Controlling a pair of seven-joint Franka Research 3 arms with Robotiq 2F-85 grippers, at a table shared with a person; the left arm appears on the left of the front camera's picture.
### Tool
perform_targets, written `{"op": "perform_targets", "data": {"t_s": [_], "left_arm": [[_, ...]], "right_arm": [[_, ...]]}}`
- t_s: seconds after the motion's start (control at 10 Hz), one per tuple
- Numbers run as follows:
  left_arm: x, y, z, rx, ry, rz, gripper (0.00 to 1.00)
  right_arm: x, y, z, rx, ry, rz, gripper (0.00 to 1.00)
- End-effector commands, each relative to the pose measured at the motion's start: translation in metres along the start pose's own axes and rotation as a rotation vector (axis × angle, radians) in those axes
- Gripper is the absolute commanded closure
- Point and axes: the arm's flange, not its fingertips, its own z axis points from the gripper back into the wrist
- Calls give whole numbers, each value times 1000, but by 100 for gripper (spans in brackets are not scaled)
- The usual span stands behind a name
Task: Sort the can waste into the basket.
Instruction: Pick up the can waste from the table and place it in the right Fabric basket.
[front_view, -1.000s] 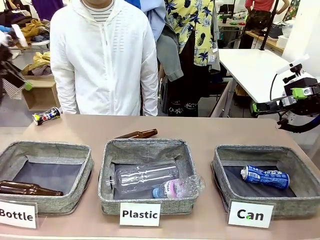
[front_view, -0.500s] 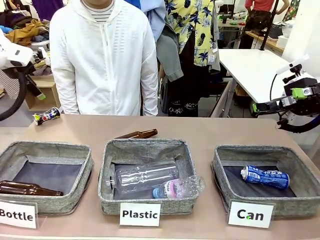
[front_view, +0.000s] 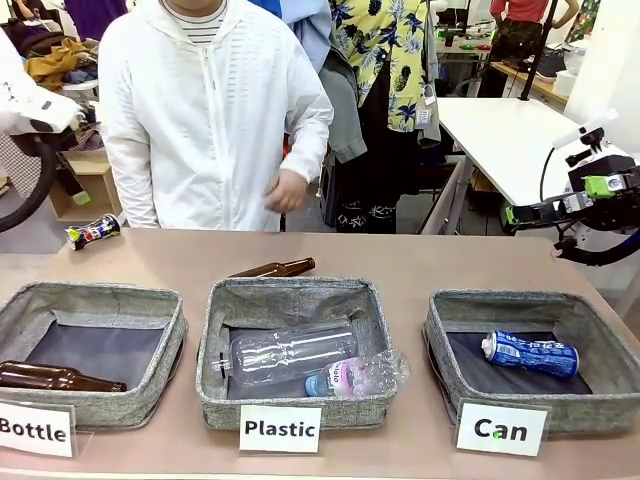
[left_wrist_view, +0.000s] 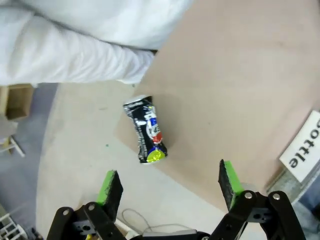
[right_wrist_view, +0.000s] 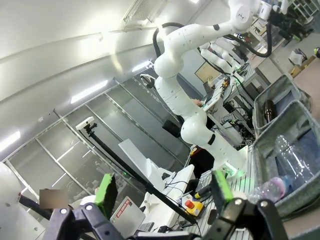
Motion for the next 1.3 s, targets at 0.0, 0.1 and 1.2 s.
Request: {"op": "perform_targets", "data": {"t_s": [0.0,0.1,1.2], "left_arm": [[8,36,-24,-68,50,-65,0],[5,42,-33,-101,30,-146,0],[-12,108,-183,-433,23,-138,0]], "right_arm": [[-1,1,3,-4,16,20,0],[-1,1,3,-4,16,20,0],[-1,1,3,-4,16,20,0]]}}
